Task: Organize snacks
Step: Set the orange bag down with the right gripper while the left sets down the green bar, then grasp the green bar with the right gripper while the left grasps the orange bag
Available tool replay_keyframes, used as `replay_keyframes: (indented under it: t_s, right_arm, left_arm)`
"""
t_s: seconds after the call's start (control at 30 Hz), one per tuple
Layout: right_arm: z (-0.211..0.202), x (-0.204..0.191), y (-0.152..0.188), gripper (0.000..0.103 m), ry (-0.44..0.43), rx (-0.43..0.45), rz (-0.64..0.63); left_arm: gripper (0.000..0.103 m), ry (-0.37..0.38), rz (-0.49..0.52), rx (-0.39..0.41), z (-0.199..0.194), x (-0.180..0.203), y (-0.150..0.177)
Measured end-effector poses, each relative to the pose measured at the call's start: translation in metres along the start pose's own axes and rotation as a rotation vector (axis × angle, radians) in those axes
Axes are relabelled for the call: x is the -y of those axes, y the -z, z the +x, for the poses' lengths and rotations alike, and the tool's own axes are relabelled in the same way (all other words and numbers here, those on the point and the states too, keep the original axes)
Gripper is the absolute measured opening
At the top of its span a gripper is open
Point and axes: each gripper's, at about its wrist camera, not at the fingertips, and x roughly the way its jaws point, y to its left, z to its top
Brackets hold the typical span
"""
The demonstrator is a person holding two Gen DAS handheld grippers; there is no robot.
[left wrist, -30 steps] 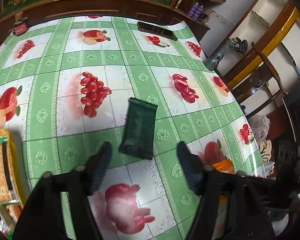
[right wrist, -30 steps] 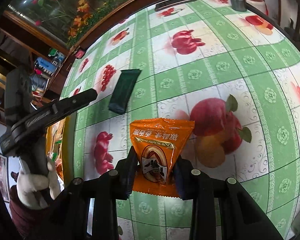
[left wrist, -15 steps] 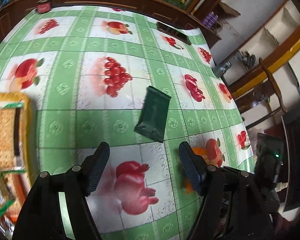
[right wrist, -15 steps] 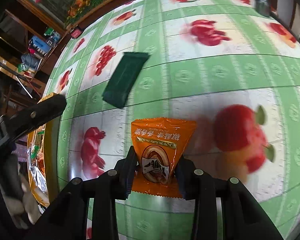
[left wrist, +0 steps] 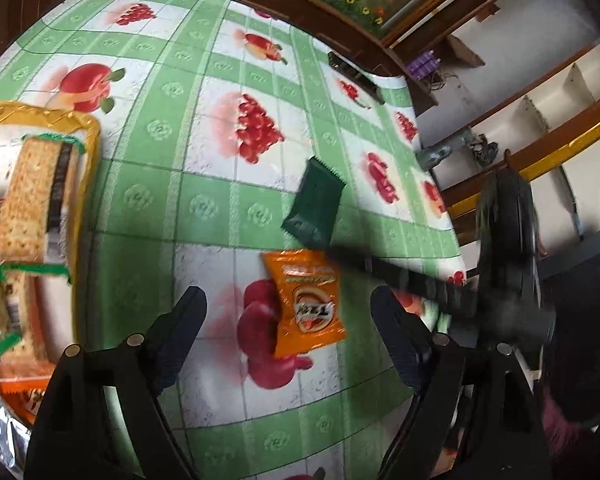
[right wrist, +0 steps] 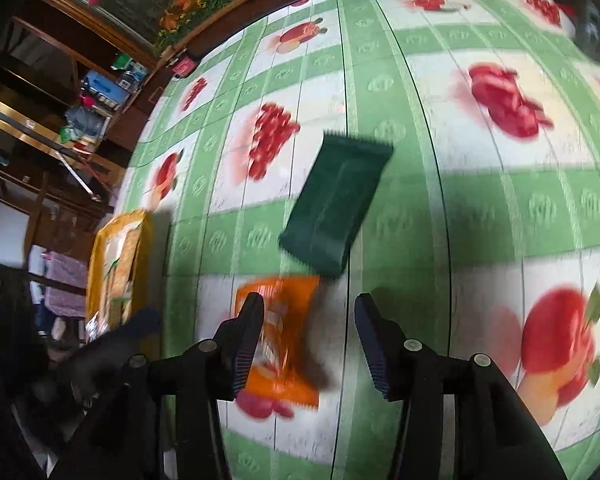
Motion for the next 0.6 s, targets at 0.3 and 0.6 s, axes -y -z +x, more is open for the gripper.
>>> replay_keyframes:
  t_s: [0.3,0.6]
  right_arm:
    - [0.045,-0.033,-0.062,0.046,0.236,-0.010,-0.054]
    - [0.028,-0.006,-0.050,0.001,0.277,-0.015,-0.055]
  left_arm:
    - [0.084,-0.033,0.030,-0.008,-0.009,-0.002,0.016]
    - [0.084,-0.017,0.054,-0.060,0.019,0.014,0.009]
